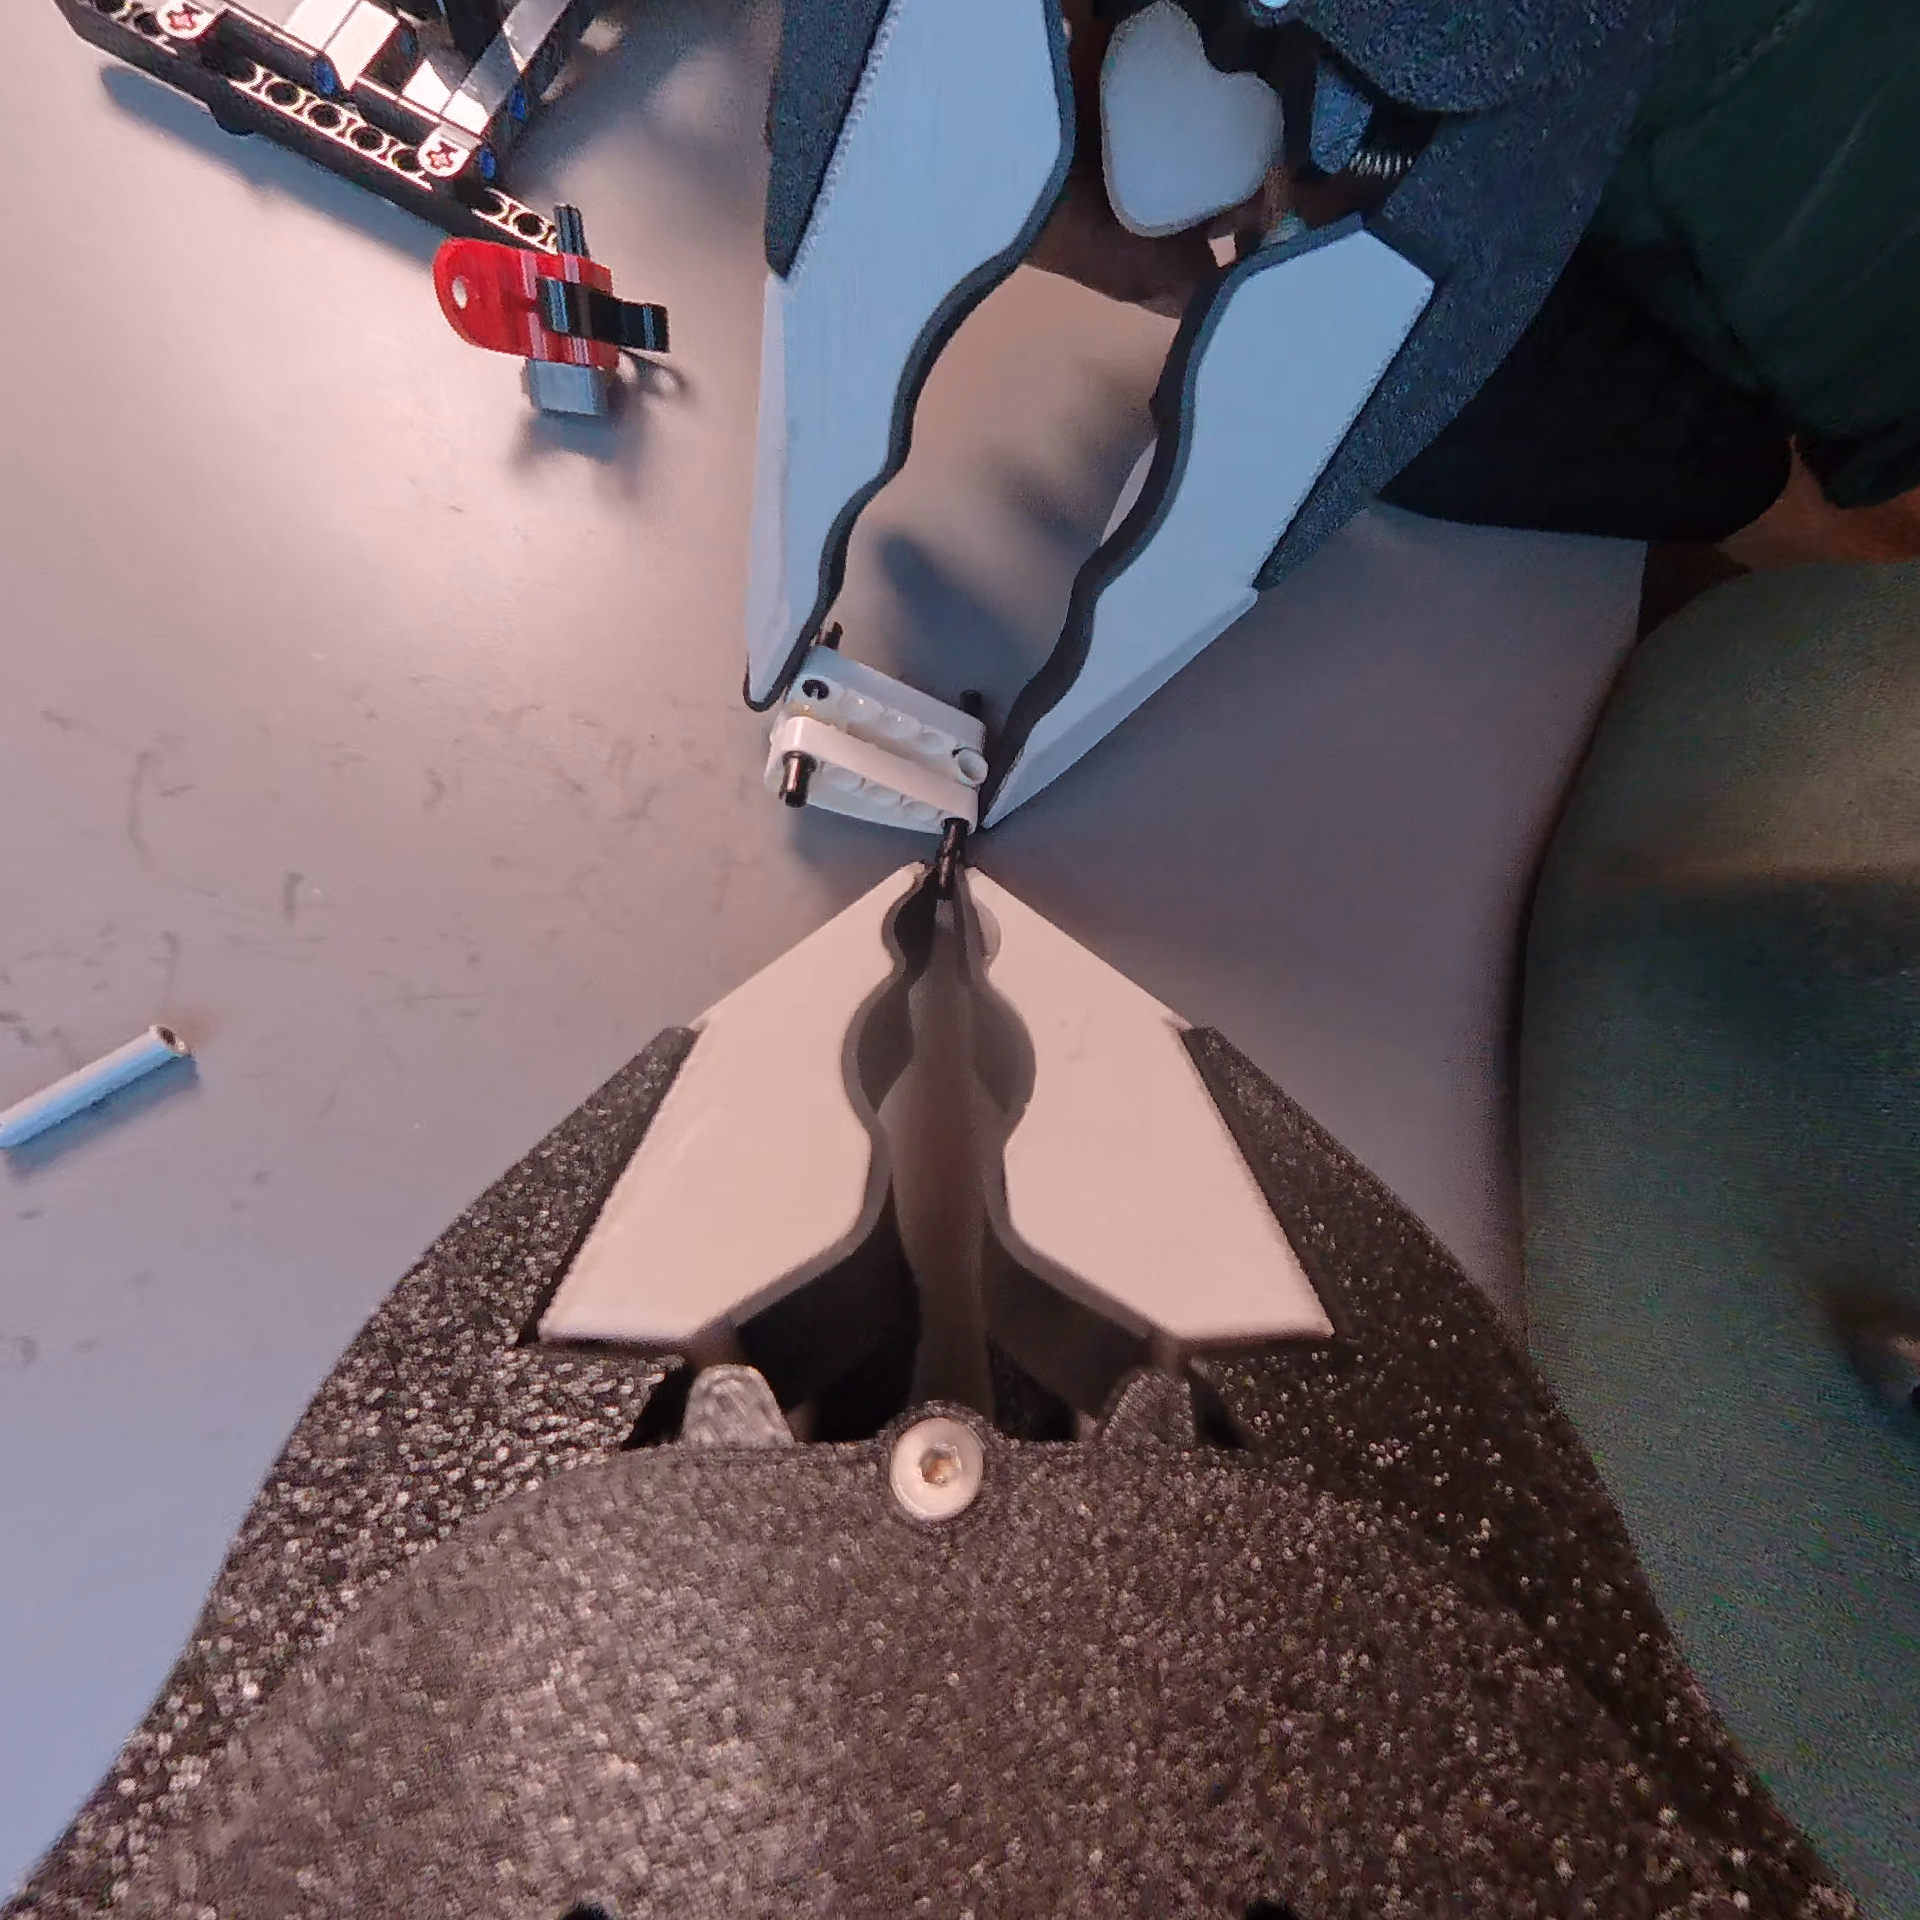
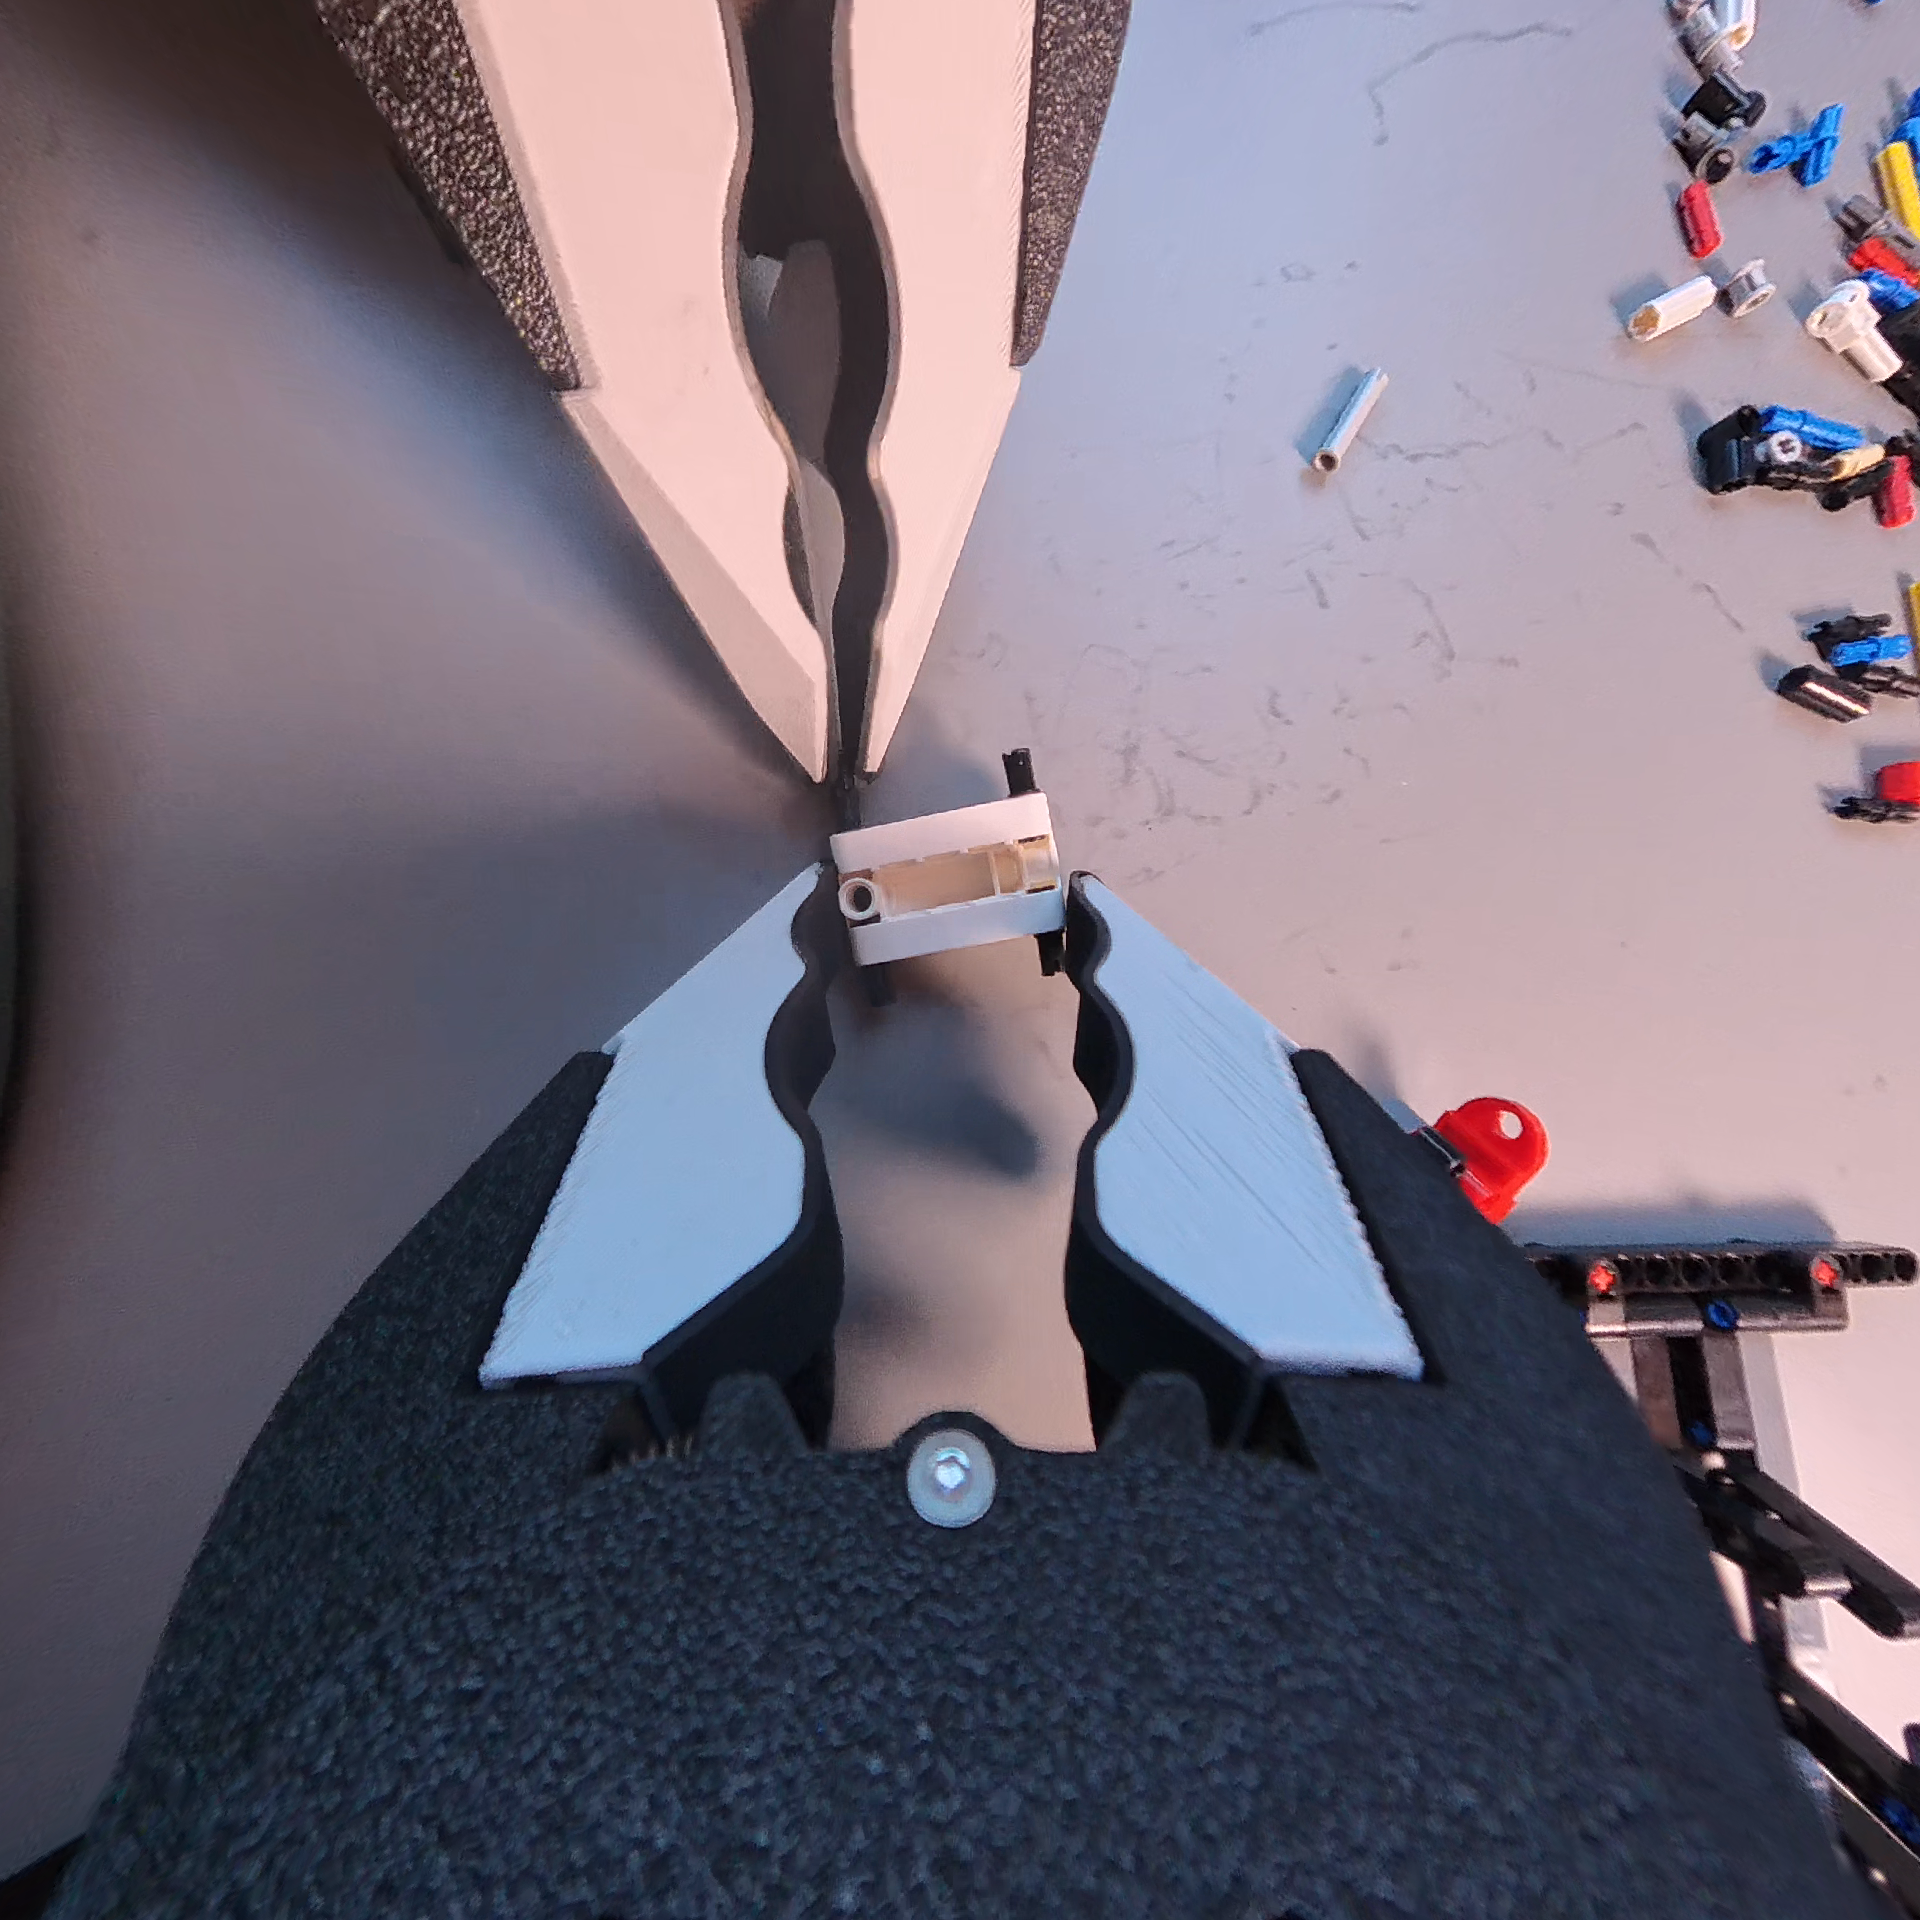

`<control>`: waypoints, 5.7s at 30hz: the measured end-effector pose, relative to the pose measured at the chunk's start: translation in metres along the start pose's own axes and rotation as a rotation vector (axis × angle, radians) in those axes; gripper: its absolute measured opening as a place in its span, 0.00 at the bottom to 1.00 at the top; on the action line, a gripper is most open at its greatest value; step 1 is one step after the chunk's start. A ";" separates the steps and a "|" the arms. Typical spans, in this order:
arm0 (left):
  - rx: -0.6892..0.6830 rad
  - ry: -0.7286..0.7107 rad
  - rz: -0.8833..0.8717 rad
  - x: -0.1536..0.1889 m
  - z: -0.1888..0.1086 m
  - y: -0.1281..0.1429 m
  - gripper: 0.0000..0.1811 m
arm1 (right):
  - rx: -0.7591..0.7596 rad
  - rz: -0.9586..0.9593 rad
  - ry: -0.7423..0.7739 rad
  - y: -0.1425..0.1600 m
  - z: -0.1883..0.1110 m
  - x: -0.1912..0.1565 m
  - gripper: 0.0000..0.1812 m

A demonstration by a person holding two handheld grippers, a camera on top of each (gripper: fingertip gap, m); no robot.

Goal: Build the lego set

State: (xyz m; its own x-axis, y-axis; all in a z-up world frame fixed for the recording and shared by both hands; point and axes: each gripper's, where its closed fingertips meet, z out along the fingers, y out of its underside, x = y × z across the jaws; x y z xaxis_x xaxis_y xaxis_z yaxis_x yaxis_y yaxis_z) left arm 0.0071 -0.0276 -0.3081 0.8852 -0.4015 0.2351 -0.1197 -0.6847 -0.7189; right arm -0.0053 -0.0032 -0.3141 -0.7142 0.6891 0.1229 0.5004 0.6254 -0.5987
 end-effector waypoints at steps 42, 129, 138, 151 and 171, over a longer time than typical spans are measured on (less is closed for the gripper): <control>-0.118 -0.085 0.223 0.009 -0.004 0.018 0.16 | 0.052 0.070 -0.033 0.000 0.001 0.000 0.24; -0.027 -0.039 0.138 0.006 0.006 -0.002 0.01 | 0.081 0.059 -0.059 0.002 -0.001 -0.004 0.24; 0.016 -0.114 0.131 0.007 0.011 -0.005 0.01 | 0.088 0.088 -0.032 0.002 -0.002 -0.004 0.25; 0.006 -0.173 0.110 0.006 0.016 -0.007 0.02 | 0.073 0.131 0.116 0.009 -0.008 0.005 0.35; 0.083 -0.064 0.070 -0.005 -0.015 -0.026 0.24 | -0.009 0.200 0.200 0.028 -0.041 -0.014 0.24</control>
State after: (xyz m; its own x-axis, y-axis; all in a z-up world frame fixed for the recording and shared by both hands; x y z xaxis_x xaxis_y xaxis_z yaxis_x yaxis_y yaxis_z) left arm -0.0014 -0.0166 -0.2804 0.9032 -0.4051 0.1422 -0.1468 -0.6027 -0.7843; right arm 0.0386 0.0197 -0.2996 -0.4905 0.8571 0.1572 0.6268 0.4724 -0.6196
